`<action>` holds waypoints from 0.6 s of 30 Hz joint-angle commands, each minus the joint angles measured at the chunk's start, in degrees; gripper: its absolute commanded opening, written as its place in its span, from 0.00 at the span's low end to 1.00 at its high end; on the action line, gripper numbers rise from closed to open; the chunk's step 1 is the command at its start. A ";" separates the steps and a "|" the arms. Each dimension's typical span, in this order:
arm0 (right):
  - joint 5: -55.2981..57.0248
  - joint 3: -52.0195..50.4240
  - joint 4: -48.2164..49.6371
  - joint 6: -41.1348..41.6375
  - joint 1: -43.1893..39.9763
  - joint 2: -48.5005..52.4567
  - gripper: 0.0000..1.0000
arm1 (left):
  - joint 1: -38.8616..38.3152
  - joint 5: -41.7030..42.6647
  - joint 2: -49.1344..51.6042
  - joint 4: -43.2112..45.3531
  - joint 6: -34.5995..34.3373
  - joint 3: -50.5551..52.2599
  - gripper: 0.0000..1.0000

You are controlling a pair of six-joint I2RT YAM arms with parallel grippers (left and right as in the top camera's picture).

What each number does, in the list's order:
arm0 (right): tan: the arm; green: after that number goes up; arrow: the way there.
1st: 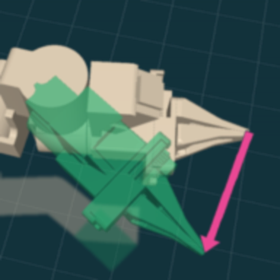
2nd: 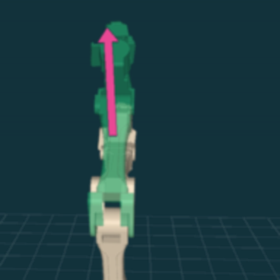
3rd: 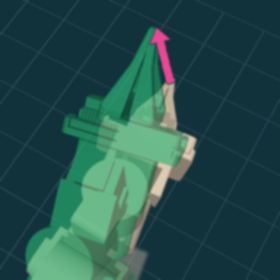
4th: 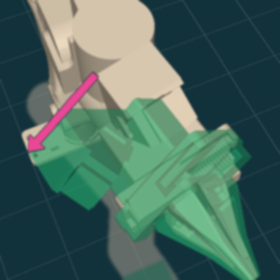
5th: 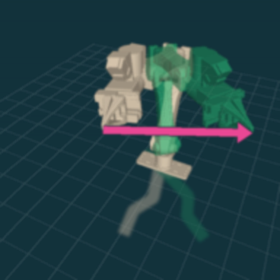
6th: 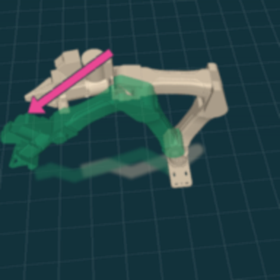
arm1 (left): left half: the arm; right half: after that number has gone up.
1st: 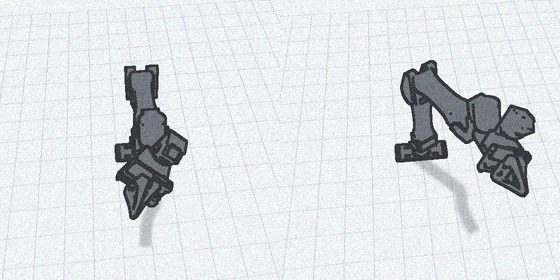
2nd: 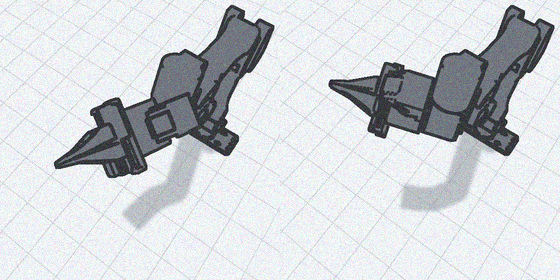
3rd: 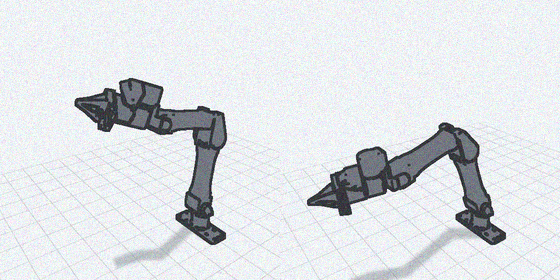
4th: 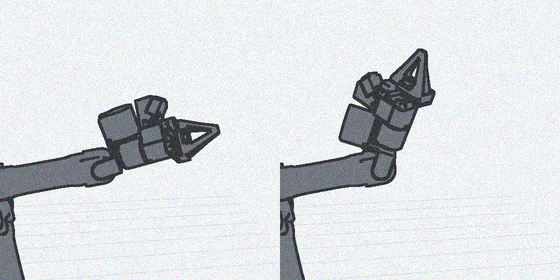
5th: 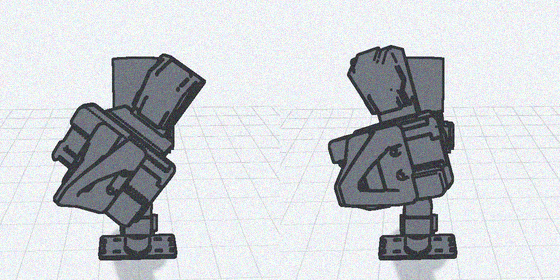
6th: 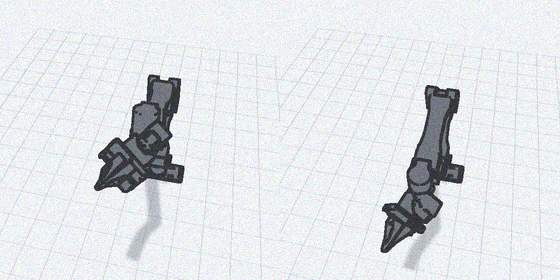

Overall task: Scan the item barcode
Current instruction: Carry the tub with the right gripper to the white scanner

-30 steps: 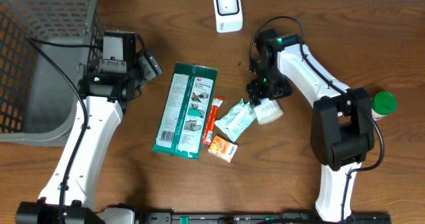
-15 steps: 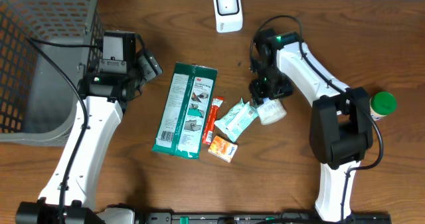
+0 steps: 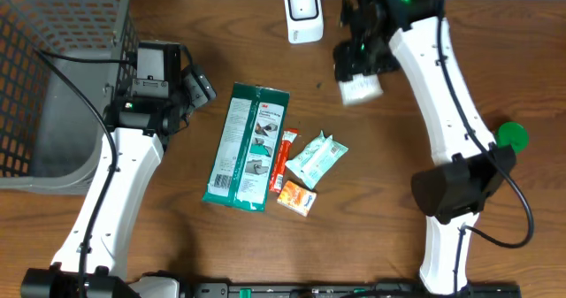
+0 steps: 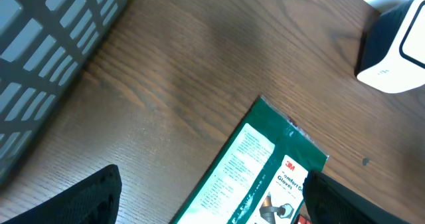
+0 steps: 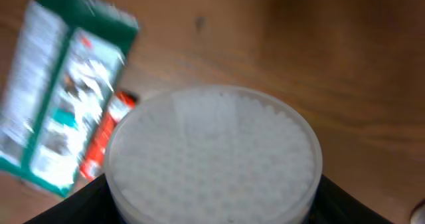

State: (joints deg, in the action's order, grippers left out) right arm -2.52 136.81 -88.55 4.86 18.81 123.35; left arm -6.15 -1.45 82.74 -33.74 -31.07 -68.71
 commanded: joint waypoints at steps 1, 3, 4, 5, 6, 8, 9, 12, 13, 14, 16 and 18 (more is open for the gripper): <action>0.52 8.20 0.02 3.50 -1.27 -0.24 0.14 | 0.09 -0.11 -0.11 -0.09 0.98 -0.52 0.85; 0.28 13.03 1.62 4.13 -2.10 -0.24 0.13 | 0.09 -0.11 -0.11 -0.09 0.98 -0.52 0.85; -0.31 13.79 2.43 4.11 -2.32 -0.24 0.13 | 0.09 -0.11 -0.11 -0.09 0.98 -0.52 0.85; -1.25 14.49 3.56 4.13 -2.49 -0.24 0.12 | 0.09 -0.11 -0.11 -0.09 0.98 -0.52 0.85; -2.29 14.97 5.11 4.26 -2.73 -0.24 0.12 | 0.09 -0.11 -0.11 -0.09 0.98 -0.52 0.85; -2.49 15.17 8.98 6.03 -3.02 -0.24 0.11 | 0.09 -0.11 -0.11 -0.09 0.98 -0.52 0.85; -2.49 15.17 11.10 6.91 -3.02 -0.22 0.11 | 0.09 -0.11 -0.11 -0.09 0.98 -0.52 0.85; -2.54 14.99 17.42 10.78 -3.02 0.11 0.11 | 0.09 -0.11 -0.11 -0.09 0.98 -0.52 0.85; -2.49 14.99 19.39 12.09 -3.02 0.44 0.11 | 0.09 -0.11 -0.11 -0.09 0.98 -0.52 0.85; -2.49 14.97 21.40 13.62 -3.02 0.59 0.11 | 0.09 -0.11 -0.11 -0.09 0.98 -0.52 0.85; -2.89 14.93 24.92 16.57 -2.78 1.55 0.11 | 0.09 -0.11 -0.11 -0.09 0.98 -0.52 0.85; -3.89 14.91 27.91 18.99 -2.21 2.95 0.11 | 0.09 -0.11 -0.11 -0.09 0.98 -0.52 0.85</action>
State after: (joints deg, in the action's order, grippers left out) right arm -4.82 150.82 -62.67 17.58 15.92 123.68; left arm -6.15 -1.45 82.74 -33.71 -31.05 -68.71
